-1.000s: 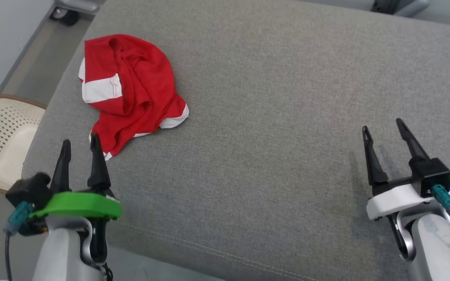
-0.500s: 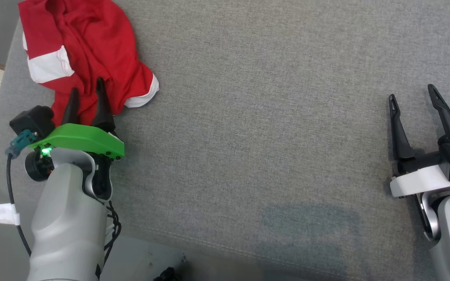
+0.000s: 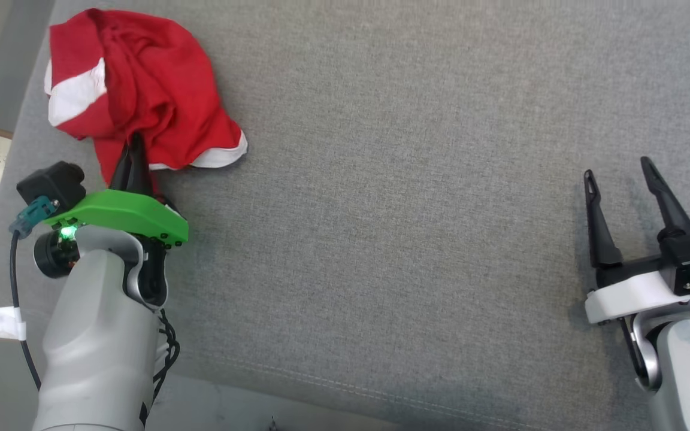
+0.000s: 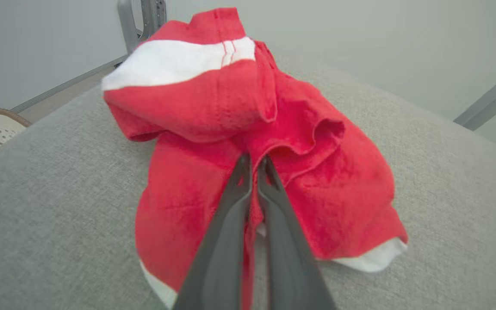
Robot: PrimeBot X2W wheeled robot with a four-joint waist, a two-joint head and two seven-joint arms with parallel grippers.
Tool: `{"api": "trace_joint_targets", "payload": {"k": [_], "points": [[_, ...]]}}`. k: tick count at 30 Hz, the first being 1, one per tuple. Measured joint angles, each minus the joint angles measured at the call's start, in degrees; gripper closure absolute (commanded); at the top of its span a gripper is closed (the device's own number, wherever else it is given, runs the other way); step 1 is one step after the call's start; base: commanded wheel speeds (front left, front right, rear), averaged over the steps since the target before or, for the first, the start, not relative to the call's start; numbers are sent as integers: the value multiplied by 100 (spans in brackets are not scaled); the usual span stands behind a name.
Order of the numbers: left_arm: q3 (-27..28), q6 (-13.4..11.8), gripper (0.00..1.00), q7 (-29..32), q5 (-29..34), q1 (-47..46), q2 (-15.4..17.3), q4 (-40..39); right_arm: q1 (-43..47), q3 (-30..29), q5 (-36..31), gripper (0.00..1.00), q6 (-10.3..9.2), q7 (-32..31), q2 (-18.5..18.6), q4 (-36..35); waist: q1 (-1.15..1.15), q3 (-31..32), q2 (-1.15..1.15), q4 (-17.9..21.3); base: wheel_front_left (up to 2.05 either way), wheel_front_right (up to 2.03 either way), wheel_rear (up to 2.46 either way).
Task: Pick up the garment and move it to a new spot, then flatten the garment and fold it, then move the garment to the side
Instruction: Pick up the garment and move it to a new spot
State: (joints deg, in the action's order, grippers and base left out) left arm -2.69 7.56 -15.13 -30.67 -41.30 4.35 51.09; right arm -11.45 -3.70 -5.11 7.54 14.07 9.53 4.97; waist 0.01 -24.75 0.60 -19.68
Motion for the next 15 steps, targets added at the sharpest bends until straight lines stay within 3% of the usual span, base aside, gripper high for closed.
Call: {"api": "trace_joint_targets", "payload": {"k": [7,15], "points": [[-345,0,100,0,152,224,100,-848,-1,156,71,0,0,70,-331,335,-1,498,0,51,0,0,0],[-1263,0,100,60,-70,360,188,-1629,12,285,225,0,0,92,-575,454,-1,980,0,427,0,0,0]]}}
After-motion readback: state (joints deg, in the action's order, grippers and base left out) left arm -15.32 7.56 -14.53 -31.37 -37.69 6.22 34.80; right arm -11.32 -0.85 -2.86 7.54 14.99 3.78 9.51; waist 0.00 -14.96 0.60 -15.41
